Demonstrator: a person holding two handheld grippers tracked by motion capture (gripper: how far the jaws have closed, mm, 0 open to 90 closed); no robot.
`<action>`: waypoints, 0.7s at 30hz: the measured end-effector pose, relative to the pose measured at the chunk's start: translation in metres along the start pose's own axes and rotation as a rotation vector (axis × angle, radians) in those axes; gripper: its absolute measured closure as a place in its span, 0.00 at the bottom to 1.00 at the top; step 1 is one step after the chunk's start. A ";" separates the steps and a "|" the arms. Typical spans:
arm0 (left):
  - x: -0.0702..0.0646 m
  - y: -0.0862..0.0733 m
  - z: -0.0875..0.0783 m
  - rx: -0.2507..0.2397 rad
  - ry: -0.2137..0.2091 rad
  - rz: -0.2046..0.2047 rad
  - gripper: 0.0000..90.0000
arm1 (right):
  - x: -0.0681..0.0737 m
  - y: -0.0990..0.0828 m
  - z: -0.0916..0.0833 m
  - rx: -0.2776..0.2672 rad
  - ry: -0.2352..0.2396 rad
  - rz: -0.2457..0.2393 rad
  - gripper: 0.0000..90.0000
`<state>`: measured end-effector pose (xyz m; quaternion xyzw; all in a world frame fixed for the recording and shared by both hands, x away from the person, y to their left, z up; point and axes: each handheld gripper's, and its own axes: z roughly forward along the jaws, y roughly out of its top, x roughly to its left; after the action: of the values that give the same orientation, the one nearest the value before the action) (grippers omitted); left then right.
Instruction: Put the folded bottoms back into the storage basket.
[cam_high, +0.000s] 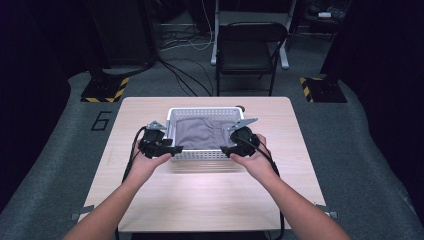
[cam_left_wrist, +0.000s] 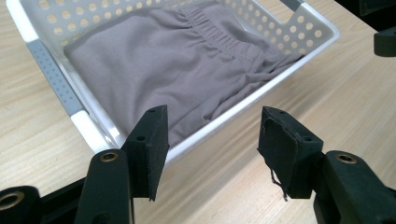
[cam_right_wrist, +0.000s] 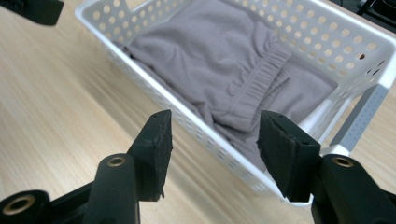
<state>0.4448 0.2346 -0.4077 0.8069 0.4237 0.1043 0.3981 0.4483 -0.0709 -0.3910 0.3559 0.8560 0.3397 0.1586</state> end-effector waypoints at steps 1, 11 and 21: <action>0.000 -0.002 0.000 -0.007 -0.004 -0.007 0.48 | 0.001 -0.003 0.000 0.002 0.001 -0.010 0.50; 0.002 -0.025 -0.005 -0.025 -0.017 -0.051 0.48 | 0.010 -0.020 -0.005 -0.015 0.018 0.004 0.50; 0.005 -0.055 -0.016 -0.028 0.001 -0.075 0.48 | 0.013 -0.048 -0.015 -0.027 0.033 0.055 0.50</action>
<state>0.4067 0.2656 -0.4380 0.7847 0.4525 0.0956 0.4127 0.4072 -0.0933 -0.4140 0.3715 0.8438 0.3613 0.1396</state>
